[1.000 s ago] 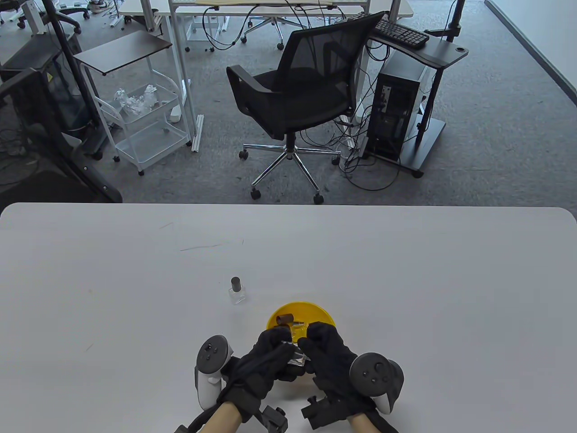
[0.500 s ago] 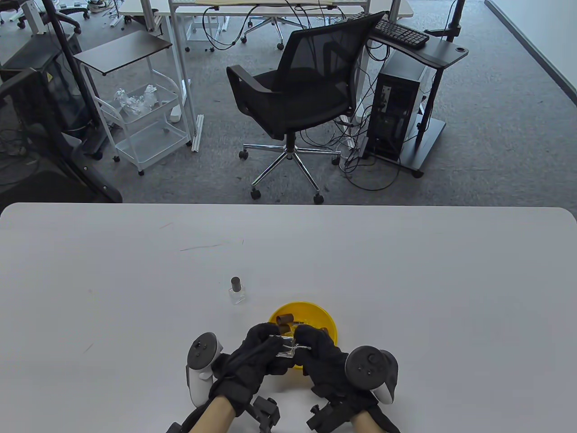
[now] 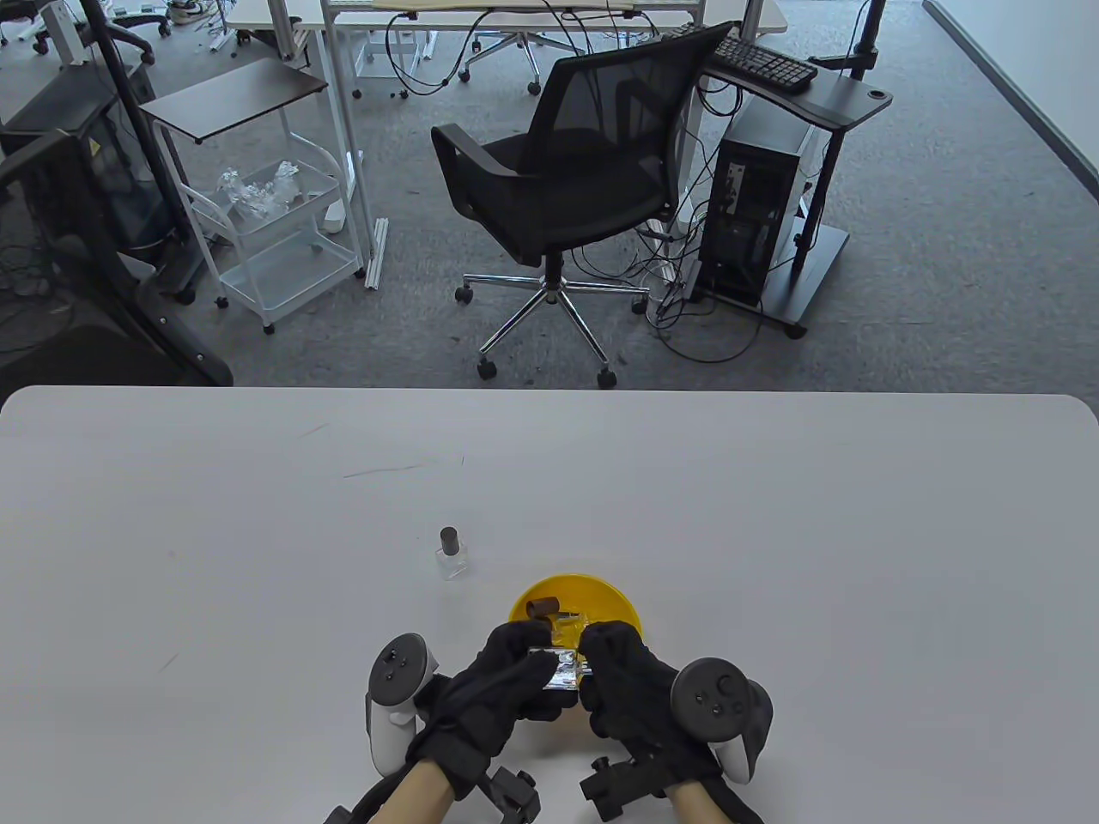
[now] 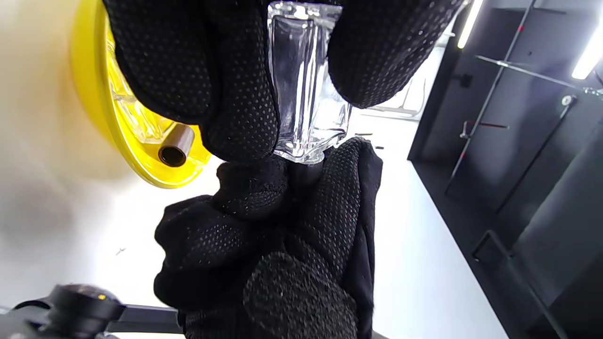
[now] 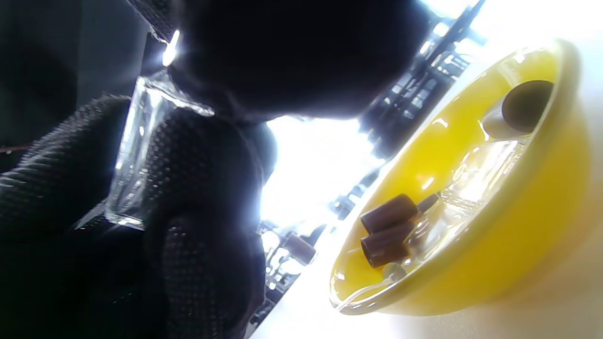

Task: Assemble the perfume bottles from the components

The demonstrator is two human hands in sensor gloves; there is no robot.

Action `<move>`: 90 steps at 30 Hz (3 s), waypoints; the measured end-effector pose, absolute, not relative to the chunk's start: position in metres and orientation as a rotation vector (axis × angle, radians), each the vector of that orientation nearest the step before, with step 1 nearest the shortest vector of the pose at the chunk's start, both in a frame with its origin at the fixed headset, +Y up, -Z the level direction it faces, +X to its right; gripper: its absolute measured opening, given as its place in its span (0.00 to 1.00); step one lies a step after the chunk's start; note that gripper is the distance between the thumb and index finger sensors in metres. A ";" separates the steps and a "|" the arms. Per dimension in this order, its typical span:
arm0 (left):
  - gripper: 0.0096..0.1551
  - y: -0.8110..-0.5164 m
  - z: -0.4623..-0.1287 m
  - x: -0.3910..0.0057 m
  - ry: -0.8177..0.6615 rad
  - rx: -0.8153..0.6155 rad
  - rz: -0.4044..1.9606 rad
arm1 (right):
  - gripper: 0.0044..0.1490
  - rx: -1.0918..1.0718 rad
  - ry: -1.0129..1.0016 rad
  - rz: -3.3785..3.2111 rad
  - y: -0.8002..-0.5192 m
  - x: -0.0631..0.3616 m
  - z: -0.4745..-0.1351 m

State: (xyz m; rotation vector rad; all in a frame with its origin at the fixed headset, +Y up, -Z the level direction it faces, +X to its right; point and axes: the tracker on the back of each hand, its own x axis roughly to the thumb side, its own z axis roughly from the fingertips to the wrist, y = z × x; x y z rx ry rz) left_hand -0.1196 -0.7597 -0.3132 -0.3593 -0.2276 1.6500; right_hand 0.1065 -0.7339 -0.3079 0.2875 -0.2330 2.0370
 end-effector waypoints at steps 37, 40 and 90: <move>0.31 -0.761 -0.315 -0.128 -0.178 -0.316 1.665 | 0.32 0.423 -0.157 2.104 -0.733 0.101 -0.308; 0.30 -0.759 -0.315 -0.126 -0.204 -0.322 1.653 | 0.32 0.363 -0.171 2.105 -0.734 0.104 -0.308; 0.30 -0.756 -0.316 -0.132 -0.190 -0.245 1.565 | 0.29 0.507 -0.015 2.121 -0.733 0.102 -0.314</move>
